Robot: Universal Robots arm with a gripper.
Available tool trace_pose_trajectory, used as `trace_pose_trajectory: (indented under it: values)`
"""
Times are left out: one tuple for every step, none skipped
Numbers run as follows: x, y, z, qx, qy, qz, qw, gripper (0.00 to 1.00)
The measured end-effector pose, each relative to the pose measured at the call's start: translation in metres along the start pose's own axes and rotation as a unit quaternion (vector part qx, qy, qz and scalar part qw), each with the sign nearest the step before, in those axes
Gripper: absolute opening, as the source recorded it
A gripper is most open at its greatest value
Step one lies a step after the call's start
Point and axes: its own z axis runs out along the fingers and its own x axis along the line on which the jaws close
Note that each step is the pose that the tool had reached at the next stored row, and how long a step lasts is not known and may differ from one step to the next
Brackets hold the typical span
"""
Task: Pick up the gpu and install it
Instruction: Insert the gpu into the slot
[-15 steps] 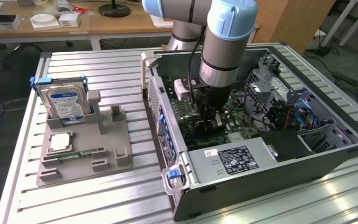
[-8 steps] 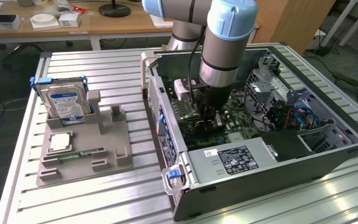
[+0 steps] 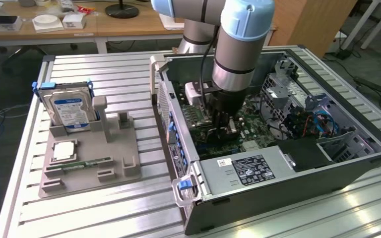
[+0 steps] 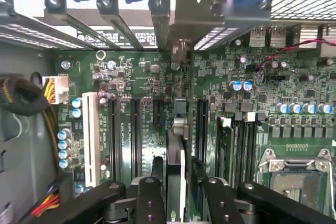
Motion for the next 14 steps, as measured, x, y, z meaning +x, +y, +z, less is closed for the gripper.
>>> trace_pose_trajectory:
  values:
    - [0.0, -0.0001, -0.0023, 0.0002, 0.0, 0.0, 1.0, 0.34]
    - [0.0, -0.0002, -0.005, 0.0006, 0.0, 0.0, 1.0, 0.34]
    - [0.0, -0.0004, -0.0079, 0.0009, 0.0, 0.0, 1.0, 0.34]
    - [0.0, -0.0005, -0.011, 0.0012, 0.0, 0.0, 1.0, 0.34]
    - [0.0, -0.0006, -0.0141, 0.0017, 0.0, 0.0, 1.0, 0.34]
    - [0.0, -0.0008, -0.0168, 0.0021, 0.0, 0.0, 1.0, 0.34]
    - [0.0, -0.001, -0.0194, 0.0025, 0.0, 0.0, 1.0, 0.34]
    - [0.0, -0.001, -0.022, 0.0029, 0.0, 0.0, 1.0, 0.34]
    - [0.0, -0.0012, -0.0248, 0.0033, 0.0, 0.0, 1.0, 0.34]
    - [0.0, -0.0013, -0.0278, 0.0036, 0.0, 0.0, 1.0, 0.34]
    - [0.0, -0.0014, -0.0311, 0.004, 0.0, 0.0, 1.0, 0.34]
    - [-0.001, -0.0016, -0.0347, 0.0046, -0.0001, 0.0, 1.0, 0.34]
    - [-0.001, -0.0018, -0.038, 0.0051, -0.0001, 0.0, 1.0, 0.34]
    - [-0.001, -0.0019, -0.04, 0.0057, 0.0, 0.0, 1.0, 0.34]
